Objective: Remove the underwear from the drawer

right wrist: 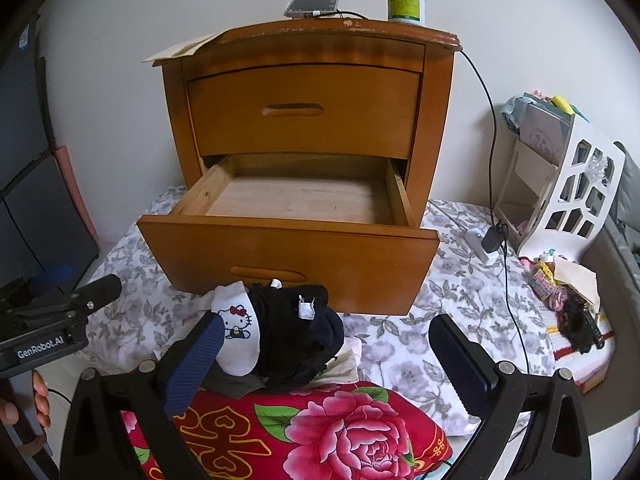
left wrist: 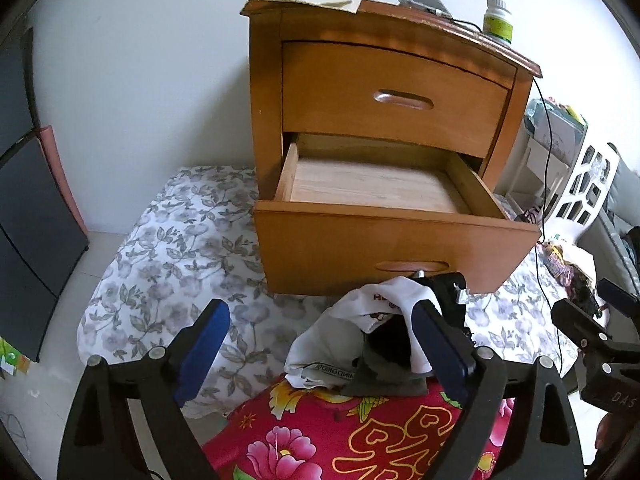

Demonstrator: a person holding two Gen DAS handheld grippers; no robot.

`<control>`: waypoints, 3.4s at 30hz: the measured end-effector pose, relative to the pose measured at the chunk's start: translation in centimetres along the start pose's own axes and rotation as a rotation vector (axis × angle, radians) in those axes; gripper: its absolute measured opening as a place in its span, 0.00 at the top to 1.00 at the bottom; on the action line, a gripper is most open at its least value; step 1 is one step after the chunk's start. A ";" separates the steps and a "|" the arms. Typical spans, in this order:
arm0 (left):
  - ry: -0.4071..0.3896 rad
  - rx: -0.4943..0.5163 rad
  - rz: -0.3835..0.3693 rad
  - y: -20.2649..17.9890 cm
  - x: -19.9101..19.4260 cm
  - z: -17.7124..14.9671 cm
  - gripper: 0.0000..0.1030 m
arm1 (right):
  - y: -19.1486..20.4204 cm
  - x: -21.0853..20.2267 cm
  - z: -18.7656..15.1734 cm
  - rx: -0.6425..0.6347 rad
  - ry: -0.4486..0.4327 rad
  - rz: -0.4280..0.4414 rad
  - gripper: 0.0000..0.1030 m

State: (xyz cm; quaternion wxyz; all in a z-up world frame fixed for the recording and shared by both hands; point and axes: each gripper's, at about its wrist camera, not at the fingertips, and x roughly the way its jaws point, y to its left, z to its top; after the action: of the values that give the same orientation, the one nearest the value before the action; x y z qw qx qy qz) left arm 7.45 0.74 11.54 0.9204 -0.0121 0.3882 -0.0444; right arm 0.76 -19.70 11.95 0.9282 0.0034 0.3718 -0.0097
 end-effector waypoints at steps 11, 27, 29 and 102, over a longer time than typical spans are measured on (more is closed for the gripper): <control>-0.053 0.018 0.010 -0.9 -1.9 0.3 0.10 | -0.1 -1.4 0.5 0.024 -0.025 -0.003 0.00; -0.048 0.043 0.064 -1.9 -1.6 0.1 0.10 | -0.9 -1.6 0.8 0.057 -0.042 -0.008 0.00; -0.052 0.038 0.066 -1.9 -1.6 0.2 0.10 | -1.0 -1.5 0.8 0.060 -0.041 -0.009 0.00; -0.079 0.044 0.145 -2.3 -1.4 0.0 0.10 | -0.8 0.1 0.0 0.059 0.000 -0.003 0.00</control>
State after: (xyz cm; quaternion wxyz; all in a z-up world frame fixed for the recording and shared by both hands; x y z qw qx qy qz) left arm 6.31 -1.40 12.63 0.9358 0.0345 0.3506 0.0143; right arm 0.81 -20.54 11.92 0.9276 0.0301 0.3716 -0.0221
